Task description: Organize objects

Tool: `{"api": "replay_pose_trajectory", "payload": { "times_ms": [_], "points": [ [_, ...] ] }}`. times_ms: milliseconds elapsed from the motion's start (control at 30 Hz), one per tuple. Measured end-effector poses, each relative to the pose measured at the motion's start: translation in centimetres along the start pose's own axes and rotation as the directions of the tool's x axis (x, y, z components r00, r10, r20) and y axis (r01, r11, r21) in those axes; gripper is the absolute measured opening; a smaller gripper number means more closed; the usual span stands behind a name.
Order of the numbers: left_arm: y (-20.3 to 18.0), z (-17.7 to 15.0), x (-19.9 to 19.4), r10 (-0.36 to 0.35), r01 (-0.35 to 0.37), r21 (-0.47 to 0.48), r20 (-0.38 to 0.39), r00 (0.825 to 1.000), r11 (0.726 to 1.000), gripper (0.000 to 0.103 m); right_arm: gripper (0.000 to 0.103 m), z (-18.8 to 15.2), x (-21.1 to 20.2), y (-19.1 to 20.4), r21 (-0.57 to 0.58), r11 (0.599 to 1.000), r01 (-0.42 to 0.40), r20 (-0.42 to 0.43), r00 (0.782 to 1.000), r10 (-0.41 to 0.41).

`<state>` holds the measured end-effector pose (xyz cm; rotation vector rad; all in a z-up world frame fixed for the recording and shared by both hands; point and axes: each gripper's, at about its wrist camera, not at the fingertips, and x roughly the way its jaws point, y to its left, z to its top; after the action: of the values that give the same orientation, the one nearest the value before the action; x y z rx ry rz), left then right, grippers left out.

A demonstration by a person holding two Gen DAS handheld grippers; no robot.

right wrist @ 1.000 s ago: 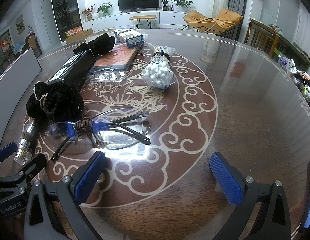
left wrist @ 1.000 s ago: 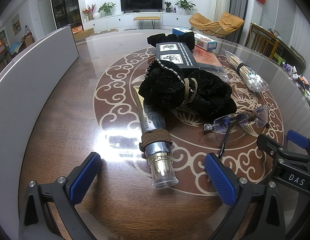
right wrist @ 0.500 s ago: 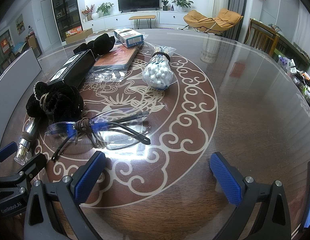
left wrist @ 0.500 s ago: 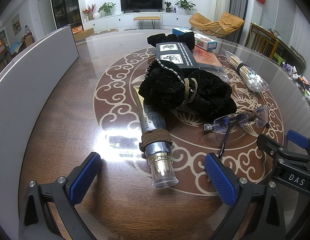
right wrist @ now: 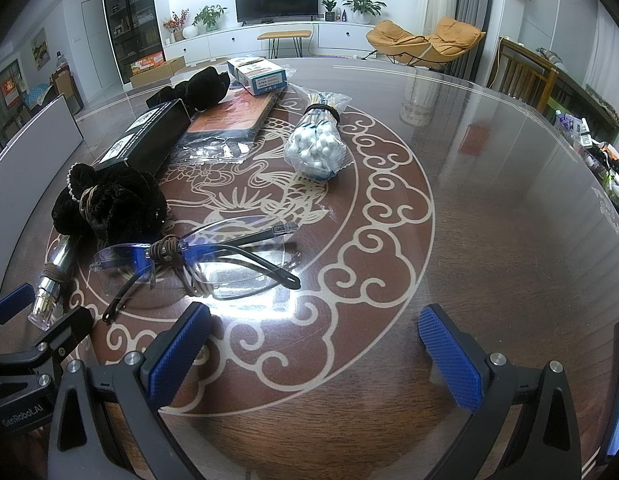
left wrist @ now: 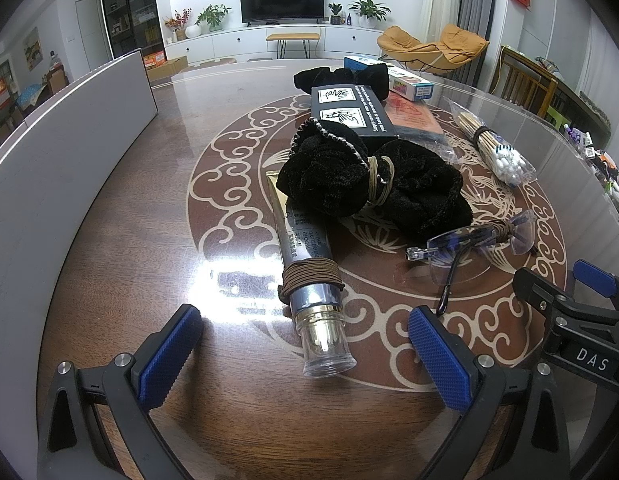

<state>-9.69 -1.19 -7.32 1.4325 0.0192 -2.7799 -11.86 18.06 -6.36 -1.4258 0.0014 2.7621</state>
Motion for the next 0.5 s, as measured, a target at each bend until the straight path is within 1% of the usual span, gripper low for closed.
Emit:
{"api": "replay_pose_trajectory", "payload": {
  "times_ms": [500],
  "points": [
    [0.0,0.0,0.0,0.0,0.0,0.0,0.0,1.0,1.0,0.103,0.103,0.02,-0.03,-0.06,0.0,1.0,0.0,0.0,1.0,0.0]
  ]
}}
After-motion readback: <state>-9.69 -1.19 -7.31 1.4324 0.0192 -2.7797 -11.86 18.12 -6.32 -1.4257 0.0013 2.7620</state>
